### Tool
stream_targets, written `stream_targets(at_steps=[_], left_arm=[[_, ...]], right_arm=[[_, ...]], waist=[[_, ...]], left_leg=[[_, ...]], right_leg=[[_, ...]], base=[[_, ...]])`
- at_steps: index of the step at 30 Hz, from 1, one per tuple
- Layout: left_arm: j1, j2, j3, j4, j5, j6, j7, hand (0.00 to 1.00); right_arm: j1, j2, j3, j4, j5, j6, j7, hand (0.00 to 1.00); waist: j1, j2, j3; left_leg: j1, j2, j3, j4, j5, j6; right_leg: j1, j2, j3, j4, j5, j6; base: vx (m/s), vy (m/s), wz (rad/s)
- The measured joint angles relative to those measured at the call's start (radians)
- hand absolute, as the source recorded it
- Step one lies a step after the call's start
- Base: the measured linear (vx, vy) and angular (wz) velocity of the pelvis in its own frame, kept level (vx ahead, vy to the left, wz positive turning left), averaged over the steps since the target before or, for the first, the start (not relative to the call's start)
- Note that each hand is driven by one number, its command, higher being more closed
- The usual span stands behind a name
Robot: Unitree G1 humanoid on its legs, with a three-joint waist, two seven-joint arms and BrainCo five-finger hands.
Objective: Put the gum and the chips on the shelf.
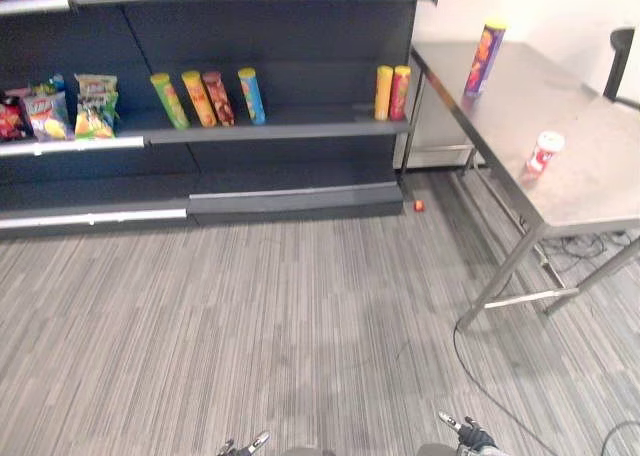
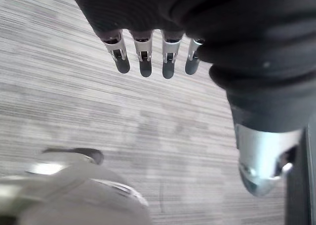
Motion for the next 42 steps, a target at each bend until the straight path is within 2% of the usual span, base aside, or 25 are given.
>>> stream_targets(at_steps=[2,4,6,7,8,9,10,12,13,15,17,19,21,23,26,30,31,32,33,34,35,37,39,40,42], left_arm=[[-0.018,0.0,-0.01,-0.001,0.001,0.0,0.0,0.0],[-0.033,-0.009,-0.015,-0.001,0.001,0.0,-0.001,0.0],[-0.055,-0.019,-0.015,0.0,0.001,0.0,-0.004,0.0],[-0.061,-0.022,-0.015,0.0,0.002,0.001,-0.005,0.0],[-0.069,-0.033,-0.015,0.008,0.003,0.0,-0.005,0.0],[-0.066,-0.06,-0.011,0.014,0.016,0.0,-0.006,0.0],[-0.069,-0.071,-0.009,0.016,0.028,0.0,-0.009,0.0],[-0.077,-0.105,0.036,0.015,0.043,0.0,-0.011,0.0],[-0.075,-0.118,0.073,0.003,0.041,0.0,-0.013,0.0],[-0.063,-0.126,0.127,-0.016,0.036,-0.002,-0.015,0.0],[-0.052,-0.122,0.131,-0.036,0.032,-0.004,-0.016,0.0],[-0.052,-0.12,0.13,-0.034,0.031,-0.009,-0.016,0.0],[-0.056,-0.122,0.132,-0.036,0.025,-0.018,-0.015,0.0],[-0.06,-0.117,0.122,-0.037,0.001,-0.022,-0.014,0.0],[-0.071,-0.1,0.107,-0.039,-0.01,-0.026,-0.011,0.0],[-0.072,-0.084,0.085,-0.034,-0.042,-0.038,-0.002,0.0],[-0.071,-0.084,0.086,-0.033,-0.051,-0.039,-0.001,0.0],[-0.07,-0.081,0.089,-0.032,-0.062,-0.041,-0.002,0.0],[-0.068,-0.078,0.096,-0.032,-0.079,-0.043,-0.002,0.0],[-0.068,-0.055,0.108,-0.029,-0.083,-0.045,0.0,0.0],[-0.07,-0.045,0.119,-0.024,-0.085,-0.045,0.0,0.0],[-0.069,-0.041,0.183,0.002,-0.088,-0.043,0.002,0.0],[-0.056,-0.037,0.194,0.049,-0.086,-0.036,0.007,0.0],[-0.037,-0.037,0.188,0.054,-0.071,-0.026,0.01,0.0],[-0.028,-0.033,0.161,0.058,-0.066,-0.019,0.012,0.0]], right_arm=[[-0.002,-0.003,-0.008,-0.016,0.0,-0.004,0.001,0.0],[-0.005,-0.016,-0.011,-0.039,0.0,-0.005,0.003,0.0],[0.01,-0.039,-0.031,-0.024,-0.013,0.002,0.0,0.0],[0.02,-0.04,-0.04,-0.014,-0.019,0.004,-0.001,0.0],[0.044,-0.045,-0.049,0.018,-0.022,0.014,-0.002,0.0],[0.059,-0.05,-0.073,0.038,-0.028,0.027,0.0,0.0],[0.059,-0.049,-0.092,0.042,-0.033,0.033,-0.001,0.0],[0.073,-0.045,-0.132,0.029,-0.04,0.042,-0.002,0.0],[0.083,-0.04,-0.132,0.011,-0.04,0.043,-0.004,0.0],[0.104,-0.035,-0.124,-0.01,-0.037,0.041,-0.01,0.0],[0.098,-0.032,-0.114,-0.014,-0.019,0.033,-0.011,0.0],[0.084,-0.033,-0.101,-0.014,-0.006,0.021,-0.012,0.0],[0.071,-0.037,-0.085,-0.011,0.005,0.019,-0.015,0.0],[0.051,-0.031,-0.083,-0.009,0.035,0.018,-0.02,0.0],[0.045,-0.016,-0.083,-0.001,0.038,0.007,-0.033,0.0],[0.07,-0.016,-0.073,0.005,0.034,0.004,-0.036,0.0],[0.077,-0.018,-0.069,0.005,0.032,0.004,-0.036,0.0],[0.087,-0.02,-0.059,0.009,0.025,0.003,-0.037,0.0],[0.089,-0.019,-0.051,0.015,0.018,0.005,-0.035,0.0],[0.088,-0.005,-0.044,0.025,0.011,0.005,-0.032,0.0],[0.091,0.001,-0.046,0.03,0.008,0.006,-0.031,0.0],[0.099,0.007,-0.1,0.059,-0.015,0.011,-0.03,0.0],[0.12,0.01,-0.158,0.067,-0.02,0.014,-0.023,0.0],[0.123,0.01,-0.188,0.067,-0.018,0.019,-0.016,0.0],[0.124,0.01,-0.203,0.064,-0.005,0.02,-0.01,0.0]], waist=[[-0.019,0.005,0.002],[-0.043,0.023,0.014],[-0.044,0.033,0.019],[-0.045,0.031,0.02],[-0.058,0.041,0.022],[-0.066,0.068,0.027],[-0.068,0.076,0.033],[-0.073,0.094,0.044],[-0.073,0.095,0.045],[-0.069,0.094,0.047],[-0.061,0.078,0.051],[-0.064,0.072,0.044],[-0.059,0.069,0.043],[-0.053,0.064,0.044],[-0.039,0.037,0.045],[-0.039,0.03,0.044],[-0.037,0.03,0.044],[-0.034,0.03,0.043],[-0.032,0.026,0.036],[-0.035,-0.013,0.028],[-0.037,-0.023,0.023],[-0.024,-0.028,0.011],[-0.027,-0.014,-0.038],[-0.043,-0.005,-0.057],[-0.046,-0.003,-0.061]], left_leg=[[0.072,0.016,-0.007,-0.04,-0.017,-0.008],[0.108,0.056,-0.016,-0.043,-0.05,-0.022],[0.151,0.093,-0.02,-0.073,-0.08,-0.067],[0.164,0.096,-0.026,-0.08,-0.088,-0.08],[0.188,0.115,-0.052,-0.085,-0.11,-0.099],[0.212,0.141,-0.069,-0.085,-0.113,-0.107],[0.209,0.151,-0.069,-0.065,-0.107,-0.115],[0.146,0.192,-0.076,0.123,-0.091,-0.144],[0.089,0.22,-0.08,0.285,-0.07,-0.175],[-0.018,0.282,-0.112,0.641,-0.011,-0.204],[-0.062,0.32,-0.055,0.81,-0.008,-0.209],[-0.11,0.363,0.059,0.851,-0.02,-0.184],[-0.152,0.377,0.123,0.79,-0.044,-0.173],[-0.186,0.36,0.124,0.658,-0.068,-0.179],[-0.245,0.287,0.052,0.355,-0.064,-0.195],[-0.301,0.244,-0.15,0.035,0.051,-0.202],[-0.298,0.241,-0.185,0.012,0.057,-0.2],[-0.295,0.228,-0.215,0.032,0.136,-0.227],[-0.298,0.208,-0.212,0.072,0.179,-0.235],[-0.315,0.181,-0.204,0.149,0.128,-0.234],[-0.33,0.171,-0.204,0.198,0.091,-0.228],[-0.354,0.159,-0.161,0.338,-0.014,-0.199],[-0.368,0.133,-0.122,0.379,-0.072,-0.166],[-0.358,0.102,-0.084,0.376,-0.103,-0.134],[-0.332,0.084,-0.053,0.357,-0.116,-0.111]], right_leg=[[-0.065,0.023,-0.082,-0.067,-0.077,-0.004],[-0.127,0.081,-0.134,-0.244,-0.092,-0.012],[-0.176,0.142,-0.16,-0.6,-0.016,0.012],[-0.182,0.149,-0.155,-0.674,0.016,0.01],[-0.175,0.171,-0.146,-0.705,0.134,-0.018],[-0.178,0.192,-0.148,-0.648,0.09,-0.052],[-0.18,0.196,-0.151,-0.624,0.059,-0.058],[-0.151,0.226,-0.163,-0.606,-0.003,-0.073],[-0.114,0.245,-0.167,-0.621,-0.025,-0.078],[0.016,0.302,-0.17,-0.682,-0.055,-0.104],[0.13,0.333,-0.15,-0.75,-0.064,-0.117],[0.232,0.342,-0.115,-0.836,-0.06,-0.112],[0.305,0.335,-0.072,-0.9,-0.052,-0.1],[0.347,0.318,-0.036,-0.93,-0.05,-0.097],[0.394,0.259,0.006,-0.958,-0.052,-0.078],[0.456,0.196,0.051,-0.965,-0.122,0.039],[0.467,0.187,0.061,-0.962,-0.132,0.053],[0.485,0.166,0.089,-0.95,-0.156,0.087],[0.481,0.143,0.116,-0.935,-0.157,0.089],[0.468,0.111,0.138,-0.909,-0.14,0.08],[0.458,0.101,0.149,-0.889,-0.124,0.083],[0.424,0.072,0.212,-0.821,-0.071,0.097],[0.366,0.036,0.253,-0.757,-0.026,0.097],[0.282,0.006,0.294,-0.62,0.021,0.058],[0.194,-0.008,0.335,-0.477,0.092,0.009]], base=[[0.29,-0.065,0.06],[0.32,-0.128,0.16],[0.37,-0.167,0.17],[0.54,-0.264,0.4],[0.6,-0.29,0.45],[0.52,-0.253,0.38],[0.51,-0.27,0.09],[0.45,-0.281,-0.08],[0.5,-0.297,-0.01],[0.54,-0.265,-0.14],[0.43,-0.18,-0.43],[0.41,-0.148,-0.45],[0.43,-0.049,-0.59],[0.42,0.079,-0.59],[0.31,0.156,-0.45],[0.36,0.332,-0.39],[0.37,0.449,-0.54],[0.4,0.463,-0.62],[0.47,0.544,-0.76],[0.38,0.438,-0.56],[0.36,0.452,-0.45],[0.34,0.441,-0.43],[0.33,0.4,-0.43],[0.34,0.416,-0.41],[0.25,0.274,-0.34]])
